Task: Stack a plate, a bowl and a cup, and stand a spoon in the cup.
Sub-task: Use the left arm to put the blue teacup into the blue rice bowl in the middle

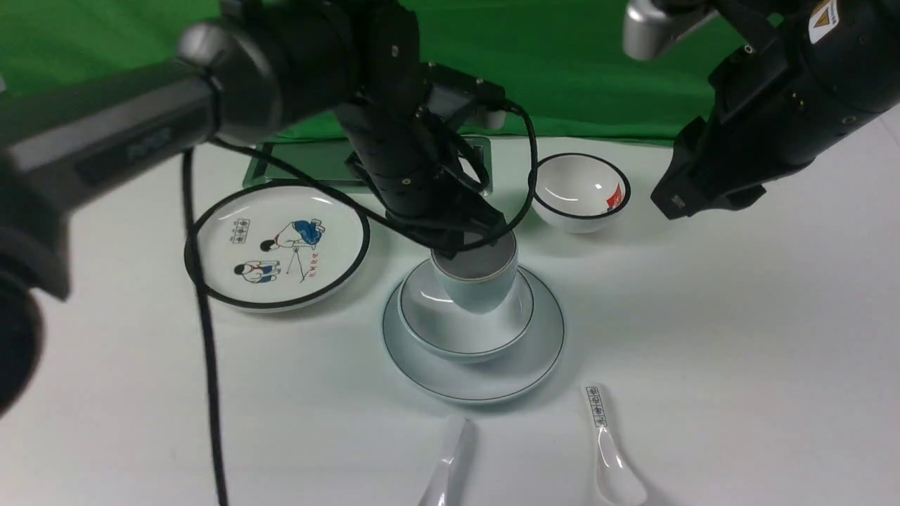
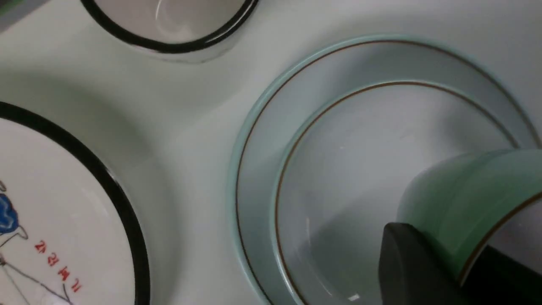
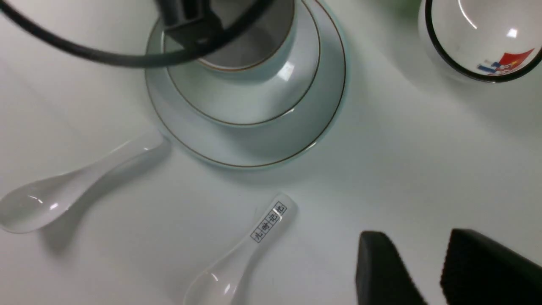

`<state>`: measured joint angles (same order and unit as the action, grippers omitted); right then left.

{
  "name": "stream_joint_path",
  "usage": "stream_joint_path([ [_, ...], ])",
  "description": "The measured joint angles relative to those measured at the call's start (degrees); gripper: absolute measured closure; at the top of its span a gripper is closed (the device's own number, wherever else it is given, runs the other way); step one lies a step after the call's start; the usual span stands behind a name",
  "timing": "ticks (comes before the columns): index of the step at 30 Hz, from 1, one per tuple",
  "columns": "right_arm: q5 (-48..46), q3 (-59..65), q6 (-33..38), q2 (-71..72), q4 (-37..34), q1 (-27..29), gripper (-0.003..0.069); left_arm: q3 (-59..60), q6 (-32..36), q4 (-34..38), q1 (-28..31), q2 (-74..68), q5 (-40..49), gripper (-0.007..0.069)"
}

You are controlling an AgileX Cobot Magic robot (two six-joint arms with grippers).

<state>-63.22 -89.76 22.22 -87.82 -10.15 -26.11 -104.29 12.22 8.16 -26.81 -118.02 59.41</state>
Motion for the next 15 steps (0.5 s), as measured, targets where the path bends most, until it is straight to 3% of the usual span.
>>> stream_joint_path([
  [11, 0.11, 0.0, 0.0, 0.0, 0.0, 0.0, 0.0403, -5.64, -0.31, -2.23, 0.0, -6.54, 3.57, 0.0592],
  [15, -0.07, 0.0, 0.0, 0.0, 0.0, 0.0, 0.0403, -6.3, -0.31, -2.31, 0.0, -5.45, 3.66, 0.0446],
])
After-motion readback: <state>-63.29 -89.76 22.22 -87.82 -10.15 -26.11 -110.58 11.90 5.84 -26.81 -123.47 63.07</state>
